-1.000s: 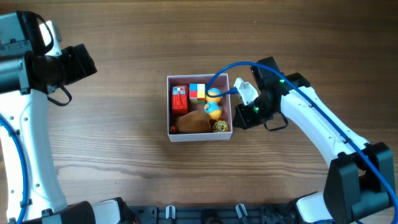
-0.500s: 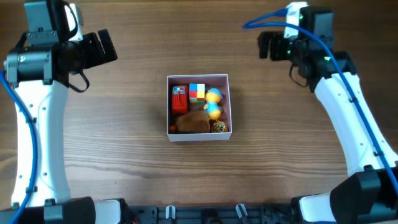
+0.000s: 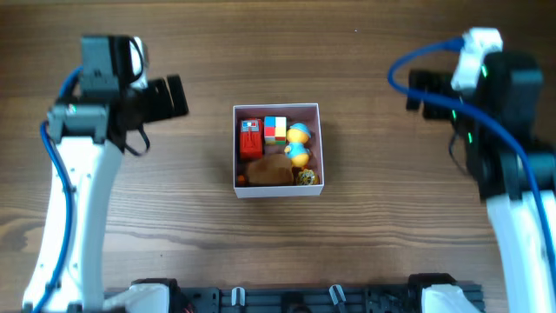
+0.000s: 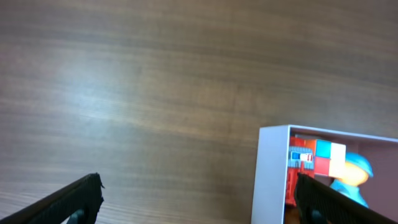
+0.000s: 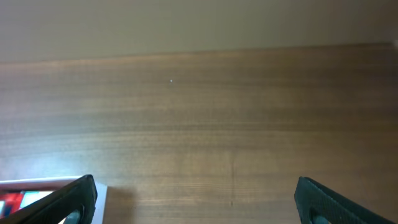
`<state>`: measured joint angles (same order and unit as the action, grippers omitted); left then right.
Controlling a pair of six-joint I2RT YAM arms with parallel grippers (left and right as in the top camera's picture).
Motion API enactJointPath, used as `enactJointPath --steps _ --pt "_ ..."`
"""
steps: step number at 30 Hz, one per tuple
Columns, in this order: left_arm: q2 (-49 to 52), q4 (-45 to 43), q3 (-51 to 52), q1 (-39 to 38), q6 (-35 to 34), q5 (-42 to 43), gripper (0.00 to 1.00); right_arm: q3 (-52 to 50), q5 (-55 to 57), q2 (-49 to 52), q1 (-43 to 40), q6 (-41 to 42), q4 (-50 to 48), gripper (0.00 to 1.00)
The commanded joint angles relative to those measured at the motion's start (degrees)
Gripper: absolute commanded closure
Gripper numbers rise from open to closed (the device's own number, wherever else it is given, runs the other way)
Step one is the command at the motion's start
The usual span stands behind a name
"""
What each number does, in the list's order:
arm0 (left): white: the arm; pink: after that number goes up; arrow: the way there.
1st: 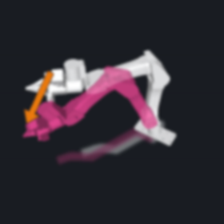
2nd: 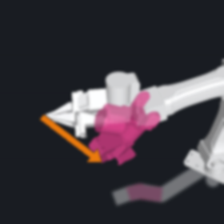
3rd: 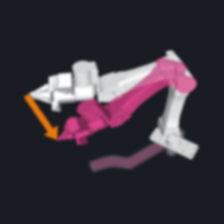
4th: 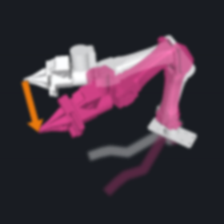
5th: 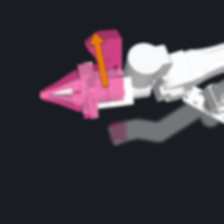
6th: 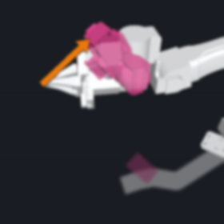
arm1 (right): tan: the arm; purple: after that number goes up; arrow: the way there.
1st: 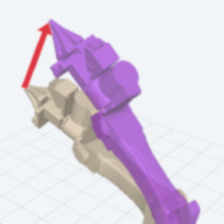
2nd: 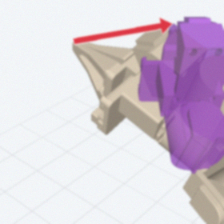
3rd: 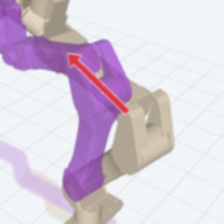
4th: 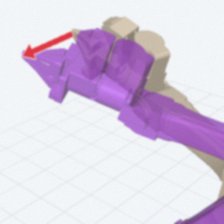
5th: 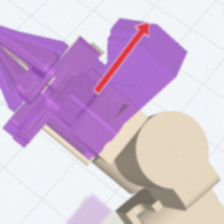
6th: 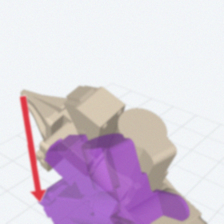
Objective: Pack container
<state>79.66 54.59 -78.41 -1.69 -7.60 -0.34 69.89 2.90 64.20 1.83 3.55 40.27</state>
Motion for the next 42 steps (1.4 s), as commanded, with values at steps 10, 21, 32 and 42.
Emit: enactJointPath --steps 10,21,32,42 --pt "-48.2 -7.0 35.3 -8.8 -15.3 -6.4 0.0 -27.6 -2.1 -41.9 0.0 8.7 8.2 0.08" --pt "-54.4 -6.8 38.1 -8.7 -15.4 -6.4 0.0 -27.9 -2.9 -41.6 0.0 15.3 10.2 0.0" --pt "-54.4 -6.8 38.1 -8.7 -15.4 -6.4 0.0 -27.9 -3.0 -41.9 0.0 14.4 10.4 0.0" --pt "-54.4 -6.8 38.1 -8.7 -15.4 -6.4 0.0 -48.3 -10.7 -63.2 0.1 5.6 -5.9 0.0"
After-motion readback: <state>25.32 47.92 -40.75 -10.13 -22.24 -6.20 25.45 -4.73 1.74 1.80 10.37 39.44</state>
